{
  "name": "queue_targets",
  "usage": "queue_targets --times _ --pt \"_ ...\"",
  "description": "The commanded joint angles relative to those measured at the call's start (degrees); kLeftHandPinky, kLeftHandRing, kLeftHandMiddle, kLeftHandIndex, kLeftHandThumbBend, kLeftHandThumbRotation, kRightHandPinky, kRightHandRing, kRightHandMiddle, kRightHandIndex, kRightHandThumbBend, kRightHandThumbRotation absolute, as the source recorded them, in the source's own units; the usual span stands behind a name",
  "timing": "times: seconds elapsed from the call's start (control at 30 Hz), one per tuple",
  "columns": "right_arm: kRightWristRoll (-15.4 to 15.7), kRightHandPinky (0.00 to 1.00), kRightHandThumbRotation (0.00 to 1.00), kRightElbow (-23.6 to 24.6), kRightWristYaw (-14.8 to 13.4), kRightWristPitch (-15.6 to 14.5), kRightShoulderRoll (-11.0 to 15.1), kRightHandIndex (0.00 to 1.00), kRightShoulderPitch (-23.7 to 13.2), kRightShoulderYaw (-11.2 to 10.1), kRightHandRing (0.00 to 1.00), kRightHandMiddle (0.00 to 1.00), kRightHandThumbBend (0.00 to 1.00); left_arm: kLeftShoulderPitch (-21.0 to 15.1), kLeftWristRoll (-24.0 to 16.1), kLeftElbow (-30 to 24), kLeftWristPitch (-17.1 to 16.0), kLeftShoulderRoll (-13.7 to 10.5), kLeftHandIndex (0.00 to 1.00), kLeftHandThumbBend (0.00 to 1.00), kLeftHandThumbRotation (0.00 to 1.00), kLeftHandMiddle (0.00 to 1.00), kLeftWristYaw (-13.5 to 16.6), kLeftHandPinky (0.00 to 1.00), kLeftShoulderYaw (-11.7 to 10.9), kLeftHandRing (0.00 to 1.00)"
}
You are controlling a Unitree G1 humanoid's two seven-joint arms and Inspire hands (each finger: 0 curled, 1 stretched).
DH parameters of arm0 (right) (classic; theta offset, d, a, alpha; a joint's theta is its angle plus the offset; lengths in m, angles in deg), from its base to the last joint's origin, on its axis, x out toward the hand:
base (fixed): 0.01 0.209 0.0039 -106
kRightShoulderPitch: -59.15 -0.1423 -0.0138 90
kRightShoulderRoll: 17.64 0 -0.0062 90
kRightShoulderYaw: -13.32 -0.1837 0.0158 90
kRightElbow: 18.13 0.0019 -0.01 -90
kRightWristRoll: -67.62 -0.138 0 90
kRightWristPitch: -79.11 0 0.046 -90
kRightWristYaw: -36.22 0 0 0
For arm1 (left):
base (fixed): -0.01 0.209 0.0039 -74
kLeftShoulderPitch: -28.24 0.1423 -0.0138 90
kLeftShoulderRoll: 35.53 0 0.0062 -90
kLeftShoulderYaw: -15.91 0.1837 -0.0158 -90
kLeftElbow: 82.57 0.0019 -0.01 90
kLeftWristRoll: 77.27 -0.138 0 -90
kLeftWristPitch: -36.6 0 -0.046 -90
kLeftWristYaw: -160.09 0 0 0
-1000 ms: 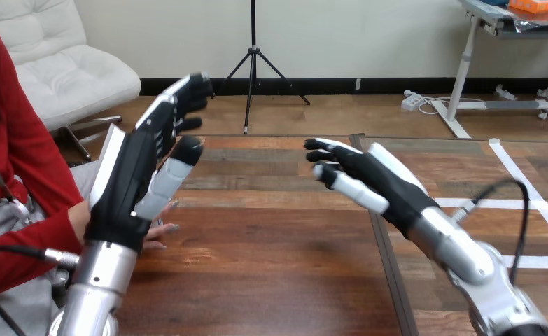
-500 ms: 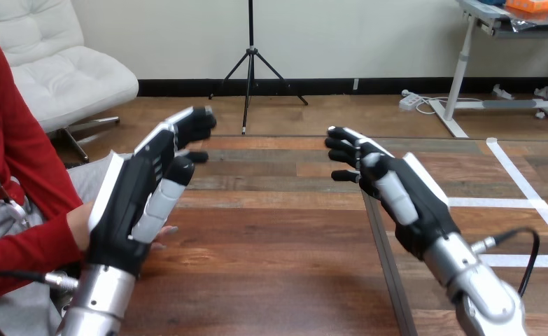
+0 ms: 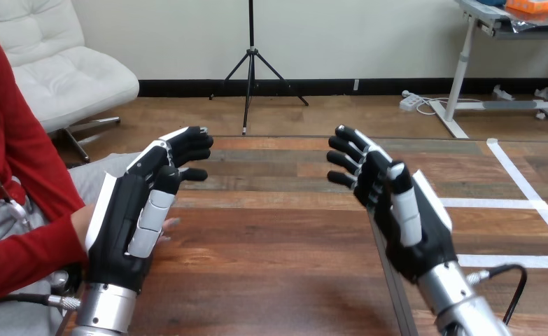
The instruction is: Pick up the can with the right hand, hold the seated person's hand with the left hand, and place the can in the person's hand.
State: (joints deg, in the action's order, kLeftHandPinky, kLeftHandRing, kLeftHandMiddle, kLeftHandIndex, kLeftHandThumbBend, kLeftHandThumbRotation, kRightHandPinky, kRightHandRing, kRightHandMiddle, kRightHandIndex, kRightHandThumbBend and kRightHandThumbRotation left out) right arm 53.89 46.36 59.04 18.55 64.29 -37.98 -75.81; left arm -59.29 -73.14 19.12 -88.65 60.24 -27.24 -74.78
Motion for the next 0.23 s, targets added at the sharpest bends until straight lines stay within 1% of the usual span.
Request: queue_targets --times 0.0,0.2 --pt "-0.6 0.87 1.00 3.4 0.2 2.7 -1.2 0.92 -0.8 -1.2 0.91 0.92 0.90 -2.4 0.7 0.3 -1.8 0.6 0.73 0.72 1.00 0.76 -0.5 0.62 -1.0 0.75" --pt "0.3 0.86 1.00 3.7 -0.7 4.5 -2.4 0.91 0.7 -1.5 0.90 0.91 0.90 -2.7 1.5 1.2 -3.8 1.5 0.73 0.70 1.00 0.76 -1.5 0.61 -0.8 0.75"
